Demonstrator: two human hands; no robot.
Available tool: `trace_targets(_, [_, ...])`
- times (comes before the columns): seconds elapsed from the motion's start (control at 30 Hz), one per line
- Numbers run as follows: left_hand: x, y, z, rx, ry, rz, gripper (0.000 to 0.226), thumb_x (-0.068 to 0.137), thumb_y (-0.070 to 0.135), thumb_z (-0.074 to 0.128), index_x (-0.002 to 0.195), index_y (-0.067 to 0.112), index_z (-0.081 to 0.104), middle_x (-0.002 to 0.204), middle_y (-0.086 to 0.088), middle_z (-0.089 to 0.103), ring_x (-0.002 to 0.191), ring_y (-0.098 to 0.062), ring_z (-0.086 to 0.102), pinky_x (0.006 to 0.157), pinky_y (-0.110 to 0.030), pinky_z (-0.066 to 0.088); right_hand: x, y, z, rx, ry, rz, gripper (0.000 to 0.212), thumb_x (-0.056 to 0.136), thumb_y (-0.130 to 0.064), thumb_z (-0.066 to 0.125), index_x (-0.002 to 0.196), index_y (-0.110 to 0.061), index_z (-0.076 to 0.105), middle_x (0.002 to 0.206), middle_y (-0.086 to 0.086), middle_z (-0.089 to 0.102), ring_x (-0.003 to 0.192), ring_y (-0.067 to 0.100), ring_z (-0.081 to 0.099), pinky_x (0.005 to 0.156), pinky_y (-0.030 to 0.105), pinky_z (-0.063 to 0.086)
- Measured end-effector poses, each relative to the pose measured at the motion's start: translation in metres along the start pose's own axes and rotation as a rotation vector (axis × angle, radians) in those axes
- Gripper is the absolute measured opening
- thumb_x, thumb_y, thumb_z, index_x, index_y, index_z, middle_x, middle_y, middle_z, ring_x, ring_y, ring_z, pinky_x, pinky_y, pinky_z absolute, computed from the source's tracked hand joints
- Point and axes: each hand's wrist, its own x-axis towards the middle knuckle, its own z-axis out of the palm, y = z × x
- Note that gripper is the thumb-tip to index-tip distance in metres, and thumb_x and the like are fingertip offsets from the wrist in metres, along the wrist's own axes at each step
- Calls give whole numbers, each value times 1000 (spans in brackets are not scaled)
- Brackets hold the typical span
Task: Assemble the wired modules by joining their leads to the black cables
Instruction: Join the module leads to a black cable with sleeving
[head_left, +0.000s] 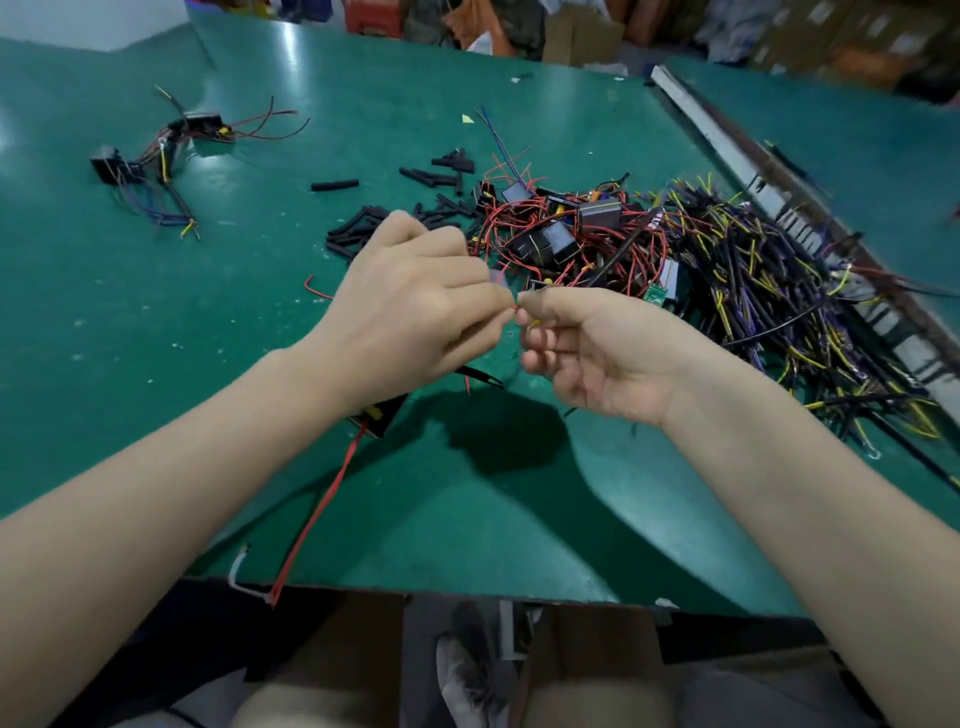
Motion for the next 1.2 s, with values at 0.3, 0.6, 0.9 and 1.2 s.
trace_targets(0.3, [0,2,18,-1005,-221,-769,14,92,21,60,81,26,67,63,9,62,62,-6,53,65,-22,44,5,6,-26,-288,-64,-433,29,77,-51,62,87,-26,73,80,-7,70,72,5,63,60,15,43])
trace_targets(0.6, [-5,5,28,-1245,-165,-869,15,88,11,59,84,21,70,59,12,61,61,-1,54,67,-15,43,23,11,-31,56,-70,-513,14,81,-22,66,95,-18,67,79,0,72,68,8,65,57,15,44])
trace_targets(0.9, [-12,9,34,-1181,-204,-776,11,79,29,69,90,30,69,69,2,56,60,-1,46,58,-14,37,25,18,-30,295,-32,-593,24,71,-9,69,92,-22,70,86,3,74,69,9,65,53,15,40])
trace_targets(1.2, [-14,7,24,-778,-44,-642,56,70,39,82,94,23,34,113,-14,44,106,-21,48,89,-25,39,24,19,-34,142,-48,-718,35,77,0,67,101,-26,66,88,1,75,84,11,67,61,15,46])
